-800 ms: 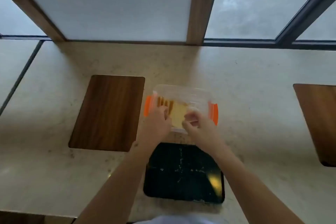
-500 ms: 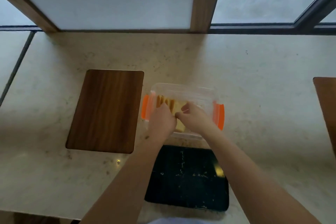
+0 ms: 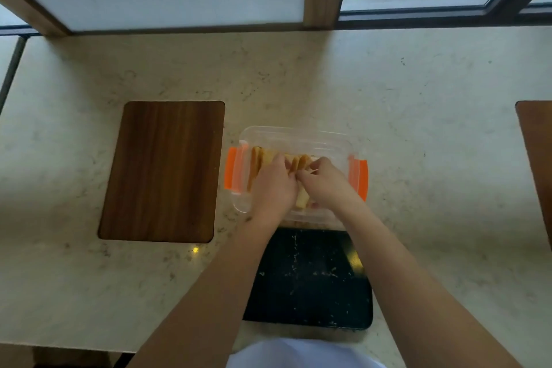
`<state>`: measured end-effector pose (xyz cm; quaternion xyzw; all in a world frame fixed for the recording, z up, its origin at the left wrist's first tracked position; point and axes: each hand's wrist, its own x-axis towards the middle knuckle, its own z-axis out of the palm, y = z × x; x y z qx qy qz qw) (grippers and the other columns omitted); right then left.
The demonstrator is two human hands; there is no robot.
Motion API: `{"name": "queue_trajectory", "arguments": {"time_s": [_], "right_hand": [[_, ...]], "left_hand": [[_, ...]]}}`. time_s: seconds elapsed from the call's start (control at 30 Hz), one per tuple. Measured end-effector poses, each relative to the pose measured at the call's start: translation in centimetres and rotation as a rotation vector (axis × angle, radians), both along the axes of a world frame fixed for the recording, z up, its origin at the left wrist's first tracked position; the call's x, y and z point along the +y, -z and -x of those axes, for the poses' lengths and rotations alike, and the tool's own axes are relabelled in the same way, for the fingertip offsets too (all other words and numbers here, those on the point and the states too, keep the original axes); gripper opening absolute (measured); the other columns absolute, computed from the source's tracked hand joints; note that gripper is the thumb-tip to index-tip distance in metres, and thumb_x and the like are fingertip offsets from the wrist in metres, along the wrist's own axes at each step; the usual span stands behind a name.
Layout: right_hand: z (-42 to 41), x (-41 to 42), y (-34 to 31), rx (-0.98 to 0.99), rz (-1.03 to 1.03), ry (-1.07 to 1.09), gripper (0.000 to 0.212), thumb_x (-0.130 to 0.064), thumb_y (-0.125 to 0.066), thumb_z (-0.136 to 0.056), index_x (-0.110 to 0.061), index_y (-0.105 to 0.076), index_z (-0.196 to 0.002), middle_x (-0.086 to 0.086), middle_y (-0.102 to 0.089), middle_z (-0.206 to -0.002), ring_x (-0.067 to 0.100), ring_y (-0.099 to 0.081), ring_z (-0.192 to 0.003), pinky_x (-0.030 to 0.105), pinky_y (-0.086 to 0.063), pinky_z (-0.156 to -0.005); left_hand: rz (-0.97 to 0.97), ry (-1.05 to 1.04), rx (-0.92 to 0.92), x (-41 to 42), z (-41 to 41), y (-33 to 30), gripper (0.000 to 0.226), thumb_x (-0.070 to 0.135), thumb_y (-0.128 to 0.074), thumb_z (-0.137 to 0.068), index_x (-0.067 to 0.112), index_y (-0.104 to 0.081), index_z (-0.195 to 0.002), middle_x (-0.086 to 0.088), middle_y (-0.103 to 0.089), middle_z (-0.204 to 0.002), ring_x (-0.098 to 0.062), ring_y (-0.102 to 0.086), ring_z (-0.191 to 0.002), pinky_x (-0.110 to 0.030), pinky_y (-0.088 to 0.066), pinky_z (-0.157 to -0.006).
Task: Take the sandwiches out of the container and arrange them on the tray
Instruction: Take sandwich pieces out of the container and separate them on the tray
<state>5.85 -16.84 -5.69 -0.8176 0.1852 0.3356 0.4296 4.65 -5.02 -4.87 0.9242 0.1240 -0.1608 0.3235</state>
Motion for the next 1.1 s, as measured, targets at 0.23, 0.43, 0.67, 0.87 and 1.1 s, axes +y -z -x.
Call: {"name": "queue_trajectory", "arguments": {"time_s": [0.23,0.43,0.67,0.87,1.1], "right_hand": [[0.5,0.0,0.1,0.149,-0.167,0.266,0.076,-0.040,-0.060,-0.091,-0.017,-0.024,-0.154,0.005,-0.053,-0.123,0.023,-0.060,-0.096,0.040,-0.060,-0.073],[-0.3,-0.4,0.6,0.134,-0.263,0.260,0.062,-0.041,-0.064,-0.093,-0.017,-0.040,-0.145,0.000,-0.058,-0.122,0.017,-0.060,-0.102,0.038,-0.060,-0.078],[-1.8,-1.5,0.5,0.143,-0.266,0.200,0.060,-0.041,-0.066,-0.096,-0.014,-0.043,-0.144,0.005,-0.061,-0.134,0.022,-0.064,-0.116,0.045,-0.060,-0.095],[-1.1,-1.0,-0.5,0.109,-0.316,0.251,0.068,-0.053,-0.070,-0.087,-0.016,-0.045,-0.139,0.003,-0.065,-0.122,0.019,-0.066,-0.108,0.041,-0.057,-0.093],[0.1,-0.7,-4.0,0.001,-0.366,0.278,0.058,-0.043,-0.065,-0.094,-0.014,-0.047,-0.141,0.000,-0.064,-0.117,0.017,-0.063,-0.107,0.043,-0.053,-0.100]], "left_hand": [[0.104,-0.054,0.088,-0.6,-0.2,1.2,0.019,0.031,-0.055,-0.100,0.019,-0.056,-0.114,0.010,-0.058,-0.087,-0.008,-0.057,-0.077,-0.023,-0.043,-0.060],[0.144,-0.007,0.133,-0.9,-0.4,1.4,0.022,0.035,-0.044,-0.103,0.021,-0.060,-0.109,0.007,-0.066,-0.088,-0.009,-0.061,-0.075,-0.027,-0.045,-0.060],[0.201,0.051,0.124,-1.4,-1.1,1.4,0.028,0.032,-0.040,-0.104,0.018,-0.060,-0.117,0.004,-0.068,-0.096,-0.013,-0.064,-0.085,-0.035,-0.055,-0.077],[0.195,0.056,0.076,-1.0,-0.9,1.0,0.024,0.039,-0.051,-0.098,0.021,-0.057,-0.114,0.010,-0.067,-0.084,-0.006,-0.064,-0.073,-0.028,-0.053,-0.060],[0.326,-0.035,-0.044,-0.7,0.5,-2.1,0.030,0.042,-0.066,-0.090,0.035,-0.043,-0.108,0.020,-0.061,-0.076,0.022,-0.057,-0.062,-0.007,-0.041,-0.044]]}}
